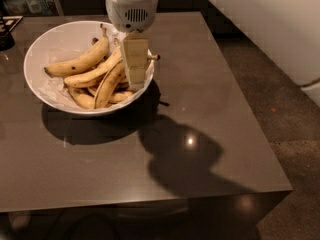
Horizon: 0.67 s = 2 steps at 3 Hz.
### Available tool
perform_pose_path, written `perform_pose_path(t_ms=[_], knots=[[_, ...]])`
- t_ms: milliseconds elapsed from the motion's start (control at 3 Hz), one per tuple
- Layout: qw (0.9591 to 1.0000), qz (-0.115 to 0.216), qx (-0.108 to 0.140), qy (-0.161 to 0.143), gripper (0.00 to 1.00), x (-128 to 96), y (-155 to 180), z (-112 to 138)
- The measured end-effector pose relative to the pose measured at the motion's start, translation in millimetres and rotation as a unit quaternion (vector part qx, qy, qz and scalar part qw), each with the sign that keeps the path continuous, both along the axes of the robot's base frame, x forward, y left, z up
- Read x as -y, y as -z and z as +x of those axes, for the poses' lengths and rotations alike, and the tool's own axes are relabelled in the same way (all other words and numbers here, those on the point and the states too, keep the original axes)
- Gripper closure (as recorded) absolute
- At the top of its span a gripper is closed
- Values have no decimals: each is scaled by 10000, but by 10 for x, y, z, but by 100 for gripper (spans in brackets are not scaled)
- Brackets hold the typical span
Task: Pick banana from white bowl
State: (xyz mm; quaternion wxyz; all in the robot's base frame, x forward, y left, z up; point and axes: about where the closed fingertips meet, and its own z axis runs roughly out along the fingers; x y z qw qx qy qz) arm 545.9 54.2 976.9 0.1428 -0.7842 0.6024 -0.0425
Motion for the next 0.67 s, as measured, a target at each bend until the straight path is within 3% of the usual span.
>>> perform_pose_path(t_ms=[667], knots=[[9986,218,-342,327,29,73,148,268]])
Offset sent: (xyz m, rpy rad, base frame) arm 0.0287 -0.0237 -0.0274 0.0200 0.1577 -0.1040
